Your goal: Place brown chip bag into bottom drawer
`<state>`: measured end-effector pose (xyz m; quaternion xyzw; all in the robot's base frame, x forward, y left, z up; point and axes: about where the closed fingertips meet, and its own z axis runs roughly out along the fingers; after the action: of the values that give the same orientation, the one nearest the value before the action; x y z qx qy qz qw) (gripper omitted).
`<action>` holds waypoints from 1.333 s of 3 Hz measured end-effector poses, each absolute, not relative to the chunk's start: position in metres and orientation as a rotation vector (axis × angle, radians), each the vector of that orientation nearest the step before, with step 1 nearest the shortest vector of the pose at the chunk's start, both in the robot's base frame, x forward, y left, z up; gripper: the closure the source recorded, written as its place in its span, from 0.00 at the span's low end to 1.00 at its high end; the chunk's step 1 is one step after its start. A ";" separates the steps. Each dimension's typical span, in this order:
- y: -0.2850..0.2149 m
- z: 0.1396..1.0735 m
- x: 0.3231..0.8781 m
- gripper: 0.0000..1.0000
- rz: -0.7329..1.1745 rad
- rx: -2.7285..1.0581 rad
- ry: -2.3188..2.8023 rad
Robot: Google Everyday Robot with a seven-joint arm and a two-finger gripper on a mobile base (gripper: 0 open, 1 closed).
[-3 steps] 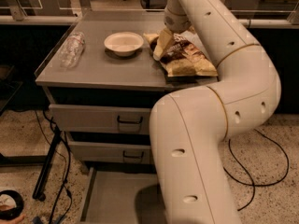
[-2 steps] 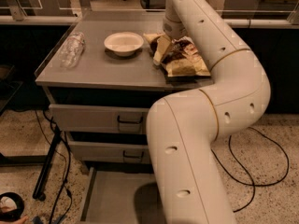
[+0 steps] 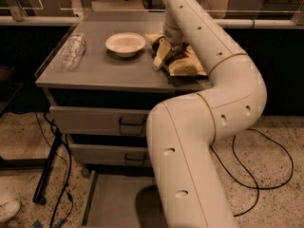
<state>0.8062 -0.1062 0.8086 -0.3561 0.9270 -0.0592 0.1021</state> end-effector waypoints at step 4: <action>-0.106 0.809 0.806 1.00 -0.175 -1.051 2.737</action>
Offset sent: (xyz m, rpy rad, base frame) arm 0.0000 0.0000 0.0000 0.0000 0.0000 0.0000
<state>0.8062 -0.1062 0.8086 -0.3561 0.9270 -0.0592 0.1021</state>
